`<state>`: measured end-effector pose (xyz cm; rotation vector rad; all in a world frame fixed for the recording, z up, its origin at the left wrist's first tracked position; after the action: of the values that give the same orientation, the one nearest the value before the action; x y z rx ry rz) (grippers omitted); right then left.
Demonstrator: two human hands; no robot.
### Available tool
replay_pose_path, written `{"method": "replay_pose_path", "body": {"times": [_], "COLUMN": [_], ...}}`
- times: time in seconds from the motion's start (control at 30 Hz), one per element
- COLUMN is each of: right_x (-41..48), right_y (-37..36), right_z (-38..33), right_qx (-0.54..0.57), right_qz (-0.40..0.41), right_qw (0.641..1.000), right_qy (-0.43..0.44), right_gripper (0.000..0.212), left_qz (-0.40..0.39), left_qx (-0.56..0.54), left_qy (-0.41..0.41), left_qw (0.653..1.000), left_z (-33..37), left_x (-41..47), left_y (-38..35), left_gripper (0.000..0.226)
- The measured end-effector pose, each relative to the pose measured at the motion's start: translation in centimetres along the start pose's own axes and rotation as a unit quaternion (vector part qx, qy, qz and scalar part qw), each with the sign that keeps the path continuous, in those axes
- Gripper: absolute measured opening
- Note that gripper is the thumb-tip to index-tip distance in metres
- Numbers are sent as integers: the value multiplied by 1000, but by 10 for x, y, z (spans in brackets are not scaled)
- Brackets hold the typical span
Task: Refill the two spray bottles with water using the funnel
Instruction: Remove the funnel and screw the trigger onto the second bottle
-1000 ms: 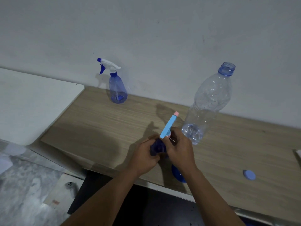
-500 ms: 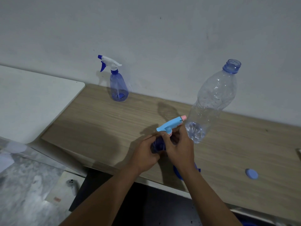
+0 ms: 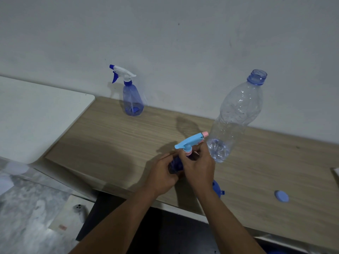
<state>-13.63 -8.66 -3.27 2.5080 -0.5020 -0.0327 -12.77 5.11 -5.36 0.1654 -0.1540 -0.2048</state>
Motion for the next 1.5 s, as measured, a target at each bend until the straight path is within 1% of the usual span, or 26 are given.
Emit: {"method": "replay_pose_path", "body": {"times": [0.1, 0.17, 0.27, 0.37, 0.43, 0.5, 0.57, 0.7, 0.83, 0.93, 1.0, 1.13, 1.33, 1.43, 1.5], "right_x": [-2, -3, -3, -5, -6, -5, -3, -2, -3, -2, -3, -4, -1, -3, -5], "right_y": [0, 1, 1, 0, -1, -2, -3, -3, -3, -3, -4, -3, -3, -3, -1], "right_z": [1, -2, -8, -8, -8, -5, 0, 4, 2, -2, -1, -1, 5, 3, -1], "right_qx": [9, -9, -58, -71, -66, -38, -3, 20, -3, -25, -23, -3, 30, 18, -2], "right_qz": [0, -4, -1, -8, -13, -22, -24, -14, -15, -17, -23, -22, -6, -17, -13], "right_qw": [1000, 1000, 997, 994, 994, 996, 999, 1000, 1000, 999, 999, 999, 1000, 1000, 999], "right_qy": [-14, 9, 58, 77, 91, 76, 41, -3, 12, 34, 39, 50, -8, 8, 40], "right_gripper": [27, 25, 12, 16, 18, 19, 22, 27, 30, 17, 14, 18, 29, 34, 29], "left_qz": [-2, -5, -5, -11, -10, -4, -2, 4, -2, -8, -3, 3, 15, 22, 20], "left_qx": [3, 1, -10, -10, -12, -14, -11, -11, -18, -6, -4, -26, -10, -9, -17], "left_qy": [8, 9, 19, 22, 9, 1, 13, 27, 25, 26, 23, 2, 18, 27, 19], "left_qw": [1000, 1000, 1000, 1000, 1000, 1000, 1000, 1000, 1000, 1000, 1000, 1000, 1000, 999, 999], "left_z": [-5, -6, -8, -7, -1, -1, -8, -12, -11, -13, -11, -2, -13, -18, -15], "left_x": [1, 1, 0, -2, -1, 0, 0, 0, 0, 0, 0, 0, 0, 1, 1], "left_y": [0, -1, -1, -1, -1, -1, -1, 0, -1, -1, 0, -1, 0, 1, 0], "left_gripper": [57, 52, 48, 49, 53, 56, 58, 60, 59, 57, 55, 57, 61, 60, 57]}}
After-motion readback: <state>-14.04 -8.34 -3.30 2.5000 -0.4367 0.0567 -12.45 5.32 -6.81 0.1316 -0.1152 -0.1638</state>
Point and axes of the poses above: each hand's wrist, its own x-axis towards the middle knuckle, its own y-axis out of the back of the hand, z = x × y, the point moved 8 cm from there along x, towards the middle knuckle, and after that the axes turned 10 degrees about -x, right-handed, at the moved point
